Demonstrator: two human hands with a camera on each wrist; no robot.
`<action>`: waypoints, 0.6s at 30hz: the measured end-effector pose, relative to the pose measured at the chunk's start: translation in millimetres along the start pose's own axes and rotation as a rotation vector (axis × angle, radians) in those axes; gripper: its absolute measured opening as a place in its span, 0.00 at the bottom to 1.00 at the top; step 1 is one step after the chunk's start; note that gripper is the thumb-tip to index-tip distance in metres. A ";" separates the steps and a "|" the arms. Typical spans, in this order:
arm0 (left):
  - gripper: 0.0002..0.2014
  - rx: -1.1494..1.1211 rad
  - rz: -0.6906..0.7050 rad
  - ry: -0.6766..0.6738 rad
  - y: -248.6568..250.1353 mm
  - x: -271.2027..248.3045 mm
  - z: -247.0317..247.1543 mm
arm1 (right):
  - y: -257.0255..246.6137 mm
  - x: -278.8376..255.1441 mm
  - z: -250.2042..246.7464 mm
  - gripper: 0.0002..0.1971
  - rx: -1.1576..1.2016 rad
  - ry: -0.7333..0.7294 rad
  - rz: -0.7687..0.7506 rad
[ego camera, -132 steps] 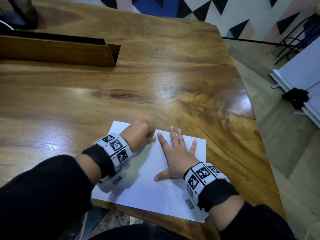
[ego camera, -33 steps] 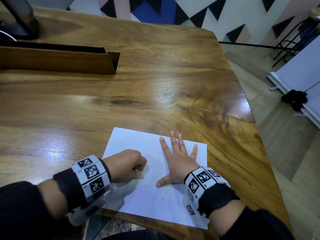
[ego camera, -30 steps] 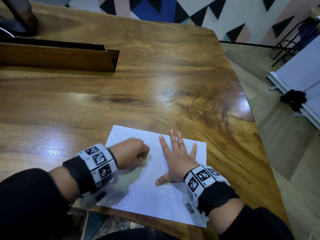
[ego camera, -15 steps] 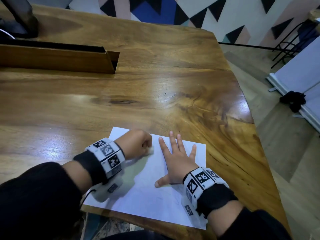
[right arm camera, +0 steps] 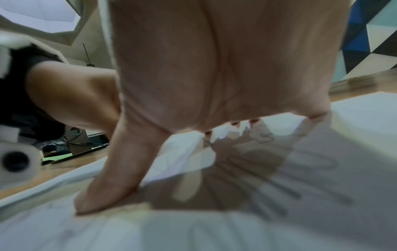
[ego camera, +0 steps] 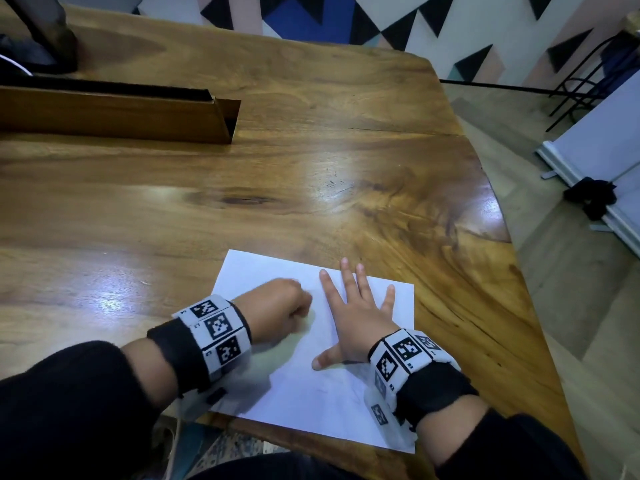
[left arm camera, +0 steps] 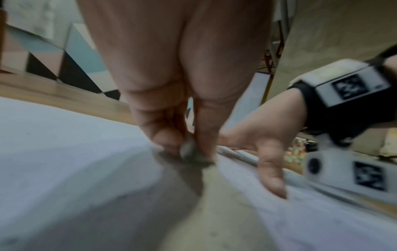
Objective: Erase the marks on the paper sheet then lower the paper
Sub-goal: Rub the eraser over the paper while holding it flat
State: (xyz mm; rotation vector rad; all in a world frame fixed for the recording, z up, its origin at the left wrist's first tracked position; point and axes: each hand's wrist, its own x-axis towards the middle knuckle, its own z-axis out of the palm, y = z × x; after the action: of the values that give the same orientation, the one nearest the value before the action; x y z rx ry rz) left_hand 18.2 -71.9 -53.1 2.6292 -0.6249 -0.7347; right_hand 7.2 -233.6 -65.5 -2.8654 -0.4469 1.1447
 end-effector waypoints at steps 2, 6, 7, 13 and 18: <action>0.06 -0.025 -0.010 0.149 0.4 -1.2 3.0 | 0.0 -0.2 0.1 0.70 0.000 -0.003 -0.001; 0.09 -0.009 0.091 -0.009 1.5 -26.0 21.0 | -0.8 -0.7 -1.3 0.70 -0.002 -0.008 0.001; 0.07 0.012 0.105 -0.083 0.3 -30.7 22.6 | -1.1 -0.9 -1.4 0.70 -0.003 -0.006 0.002; 0.05 0.020 0.045 0.123 -2.1 -7.2 8.7 | -1.2 -2.4 -0.5 0.69 -0.008 0.002 0.006; 0.07 0.021 0.135 0.008 -2.7 -32.8 26.8 | -0.2 -2.1 -1.5 0.69 -0.003 -0.002 0.004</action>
State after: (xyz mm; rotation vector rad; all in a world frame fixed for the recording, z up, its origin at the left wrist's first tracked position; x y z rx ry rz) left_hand -21.0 -58.7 -62.7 2.5771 -0.8023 -0.6807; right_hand 6.7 -233.9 -63.0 -2.8691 -0.4427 1.1485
